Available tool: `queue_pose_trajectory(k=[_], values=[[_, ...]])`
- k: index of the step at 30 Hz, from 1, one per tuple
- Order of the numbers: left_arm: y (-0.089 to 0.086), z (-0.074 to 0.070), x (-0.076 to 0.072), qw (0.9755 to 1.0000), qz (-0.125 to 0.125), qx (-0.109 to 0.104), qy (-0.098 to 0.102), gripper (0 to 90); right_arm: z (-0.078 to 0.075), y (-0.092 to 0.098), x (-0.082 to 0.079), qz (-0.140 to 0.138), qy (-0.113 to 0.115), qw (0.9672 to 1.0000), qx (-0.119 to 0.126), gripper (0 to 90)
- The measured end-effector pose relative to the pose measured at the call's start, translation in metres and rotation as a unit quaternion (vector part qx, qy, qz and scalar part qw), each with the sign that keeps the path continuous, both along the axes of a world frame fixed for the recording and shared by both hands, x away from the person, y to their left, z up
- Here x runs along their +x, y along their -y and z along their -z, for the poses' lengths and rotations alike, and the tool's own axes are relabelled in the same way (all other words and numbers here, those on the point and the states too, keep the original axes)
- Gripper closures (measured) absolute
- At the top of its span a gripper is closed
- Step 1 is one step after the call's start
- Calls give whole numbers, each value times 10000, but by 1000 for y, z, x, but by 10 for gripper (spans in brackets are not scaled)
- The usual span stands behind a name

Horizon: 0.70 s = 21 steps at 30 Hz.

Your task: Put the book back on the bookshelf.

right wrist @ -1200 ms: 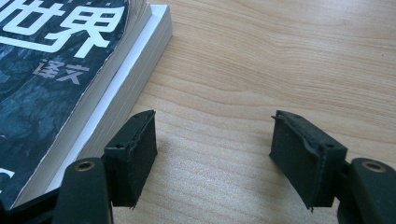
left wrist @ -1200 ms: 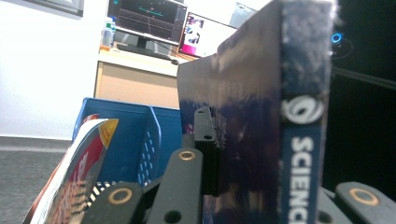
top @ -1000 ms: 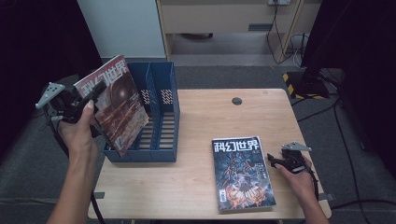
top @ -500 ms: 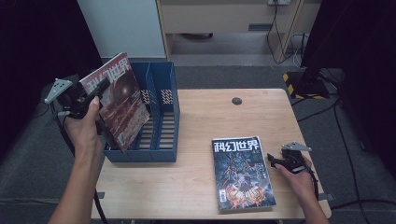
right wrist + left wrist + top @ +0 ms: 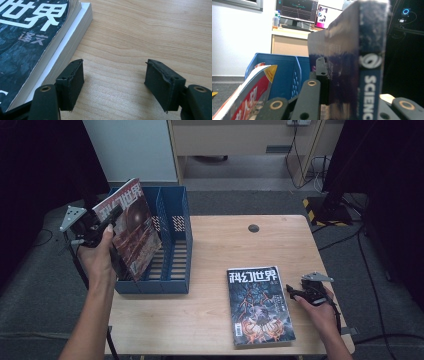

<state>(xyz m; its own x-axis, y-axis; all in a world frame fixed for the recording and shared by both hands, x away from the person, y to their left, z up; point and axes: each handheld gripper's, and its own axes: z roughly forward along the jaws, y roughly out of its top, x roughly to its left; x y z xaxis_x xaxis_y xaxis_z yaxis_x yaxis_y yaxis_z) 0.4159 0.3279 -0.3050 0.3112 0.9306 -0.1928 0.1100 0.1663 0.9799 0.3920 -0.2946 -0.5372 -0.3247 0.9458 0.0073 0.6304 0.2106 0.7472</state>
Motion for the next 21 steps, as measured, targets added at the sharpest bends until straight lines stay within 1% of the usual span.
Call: queue_pose_trajectory(k=[1,4,8,14,17,21], values=[[0,1,1,10000,-6,32,-21,832,0,0,0,-6,1,10000,2,312],[1,5,3,10000,7,28,-7,832,0,0,0,-6,10,10000,4,312],[2,8,7,9999,116,11,6,831,0,0,0,-9,8,10000,5,312],[5,10,11,9999,124,-6,68,831,0,0,0,-26,4,10000,-8,312],[6,13,14,9999,109,-35,41,831,0,0,0,-23,0,10000,-6,312],[6,16,16,9999,79,14,91,830,0,0,0,-28,5,10000,-10,312]])
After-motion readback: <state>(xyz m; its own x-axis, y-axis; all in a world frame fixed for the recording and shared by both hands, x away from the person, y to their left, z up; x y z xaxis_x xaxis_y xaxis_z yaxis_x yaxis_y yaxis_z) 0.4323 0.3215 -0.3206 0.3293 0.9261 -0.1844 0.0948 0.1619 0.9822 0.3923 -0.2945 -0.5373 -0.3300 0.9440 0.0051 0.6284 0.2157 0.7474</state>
